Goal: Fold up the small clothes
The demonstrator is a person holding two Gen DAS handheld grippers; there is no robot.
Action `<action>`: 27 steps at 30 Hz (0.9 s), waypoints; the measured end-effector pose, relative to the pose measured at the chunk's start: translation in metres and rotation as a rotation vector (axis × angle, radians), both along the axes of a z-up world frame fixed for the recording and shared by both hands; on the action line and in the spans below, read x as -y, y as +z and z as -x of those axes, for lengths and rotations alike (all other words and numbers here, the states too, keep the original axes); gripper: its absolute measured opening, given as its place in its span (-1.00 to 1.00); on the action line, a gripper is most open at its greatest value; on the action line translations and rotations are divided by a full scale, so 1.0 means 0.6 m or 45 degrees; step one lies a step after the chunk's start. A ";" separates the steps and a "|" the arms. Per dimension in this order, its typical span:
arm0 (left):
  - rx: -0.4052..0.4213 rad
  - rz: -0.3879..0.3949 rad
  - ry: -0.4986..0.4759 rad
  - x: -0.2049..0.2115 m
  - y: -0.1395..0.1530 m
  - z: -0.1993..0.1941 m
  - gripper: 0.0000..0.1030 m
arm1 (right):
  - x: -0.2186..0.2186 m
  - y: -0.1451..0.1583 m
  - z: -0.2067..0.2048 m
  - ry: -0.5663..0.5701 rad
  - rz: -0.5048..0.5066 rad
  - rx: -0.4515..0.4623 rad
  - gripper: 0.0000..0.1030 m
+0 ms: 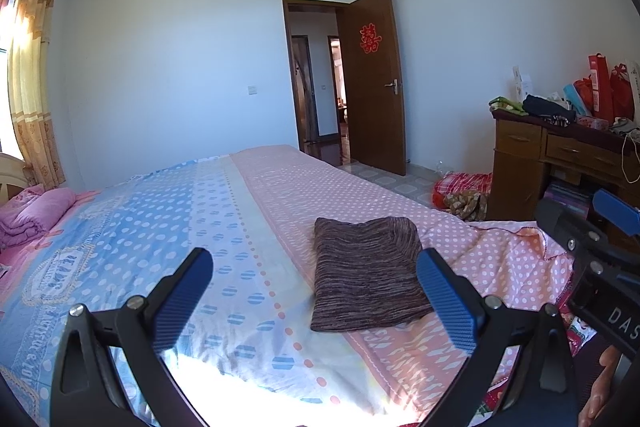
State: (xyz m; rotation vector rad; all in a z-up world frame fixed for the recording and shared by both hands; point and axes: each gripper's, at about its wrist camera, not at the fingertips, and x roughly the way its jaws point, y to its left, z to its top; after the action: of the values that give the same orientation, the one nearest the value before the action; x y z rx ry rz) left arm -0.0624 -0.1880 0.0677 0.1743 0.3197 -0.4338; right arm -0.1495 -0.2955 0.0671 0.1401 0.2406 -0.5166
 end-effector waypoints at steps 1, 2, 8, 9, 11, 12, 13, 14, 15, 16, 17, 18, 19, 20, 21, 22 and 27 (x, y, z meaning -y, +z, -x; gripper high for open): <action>0.001 -0.003 0.003 0.001 0.000 0.000 1.00 | 0.000 0.000 0.000 -0.001 0.001 0.000 0.70; 0.001 -0.001 0.002 0.001 0.000 0.000 1.00 | 0.001 0.000 0.000 -0.002 0.002 0.000 0.70; 0.000 -0.009 0.013 0.003 -0.003 0.000 1.00 | 0.000 0.000 -0.001 -0.009 -0.001 0.003 0.70; 0.000 -0.010 0.012 0.003 -0.003 0.000 1.00 | 0.000 0.000 -0.001 -0.009 -0.001 0.002 0.70; 0.001 -0.013 0.016 0.004 -0.003 0.000 1.00 | -0.002 0.000 0.000 -0.012 0.001 0.000 0.70; 0.000 -0.014 0.017 0.004 -0.003 0.000 1.00 | -0.002 0.000 0.000 -0.012 0.000 0.001 0.70; -0.002 -0.015 0.018 0.003 -0.003 -0.001 1.00 | -0.002 0.000 0.000 -0.010 -0.002 0.001 0.70; -0.003 -0.016 0.020 0.002 -0.004 -0.001 1.00 | -0.002 0.000 -0.001 -0.010 -0.002 0.000 0.70; -0.006 -0.016 0.020 0.002 -0.004 -0.001 1.00 | -0.003 -0.001 -0.001 -0.011 -0.002 -0.001 0.70; -0.008 -0.015 0.020 0.001 -0.004 -0.003 1.00 | -0.003 -0.001 -0.001 -0.011 -0.002 -0.001 0.70; -0.009 -0.015 0.022 0.001 -0.005 -0.003 1.00 | -0.003 -0.001 -0.001 -0.013 -0.002 0.000 0.70; -0.009 -0.015 0.024 0.000 -0.005 -0.003 1.00 | -0.003 -0.001 -0.001 -0.013 -0.003 0.001 0.70; -0.007 -0.017 0.027 0.001 -0.006 -0.003 1.00 | -0.003 -0.001 -0.001 -0.012 -0.003 0.001 0.70; -0.005 -0.024 0.033 0.001 -0.006 -0.004 1.00 | -0.002 -0.001 -0.001 -0.012 -0.003 0.000 0.70; -0.007 -0.030 0.040 0.001 -0.007 -0.006 1.00 | -0.002 -0.001 -0.001 -0.011 -0.004 0.000 0.70; -0.009 -0.035 0.045 0.002 -0.007 -0.007 1.00 | -0.002 -0.001 -0.001 -0.012 -0.004 0.000 0.70; -0.026 -0.028 0.048 0.000 -0.010 -0.012 1.00 | -0.002 -0.001 0.000 -0.013 -0.004 0.000 0.70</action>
State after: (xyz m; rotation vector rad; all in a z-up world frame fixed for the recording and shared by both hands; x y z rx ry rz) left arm -0.0550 -0.1878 0.0620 0.1850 0.3475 -0.3953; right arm -0.1492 -0.2944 0.0664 0.1442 0.2405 -0.5261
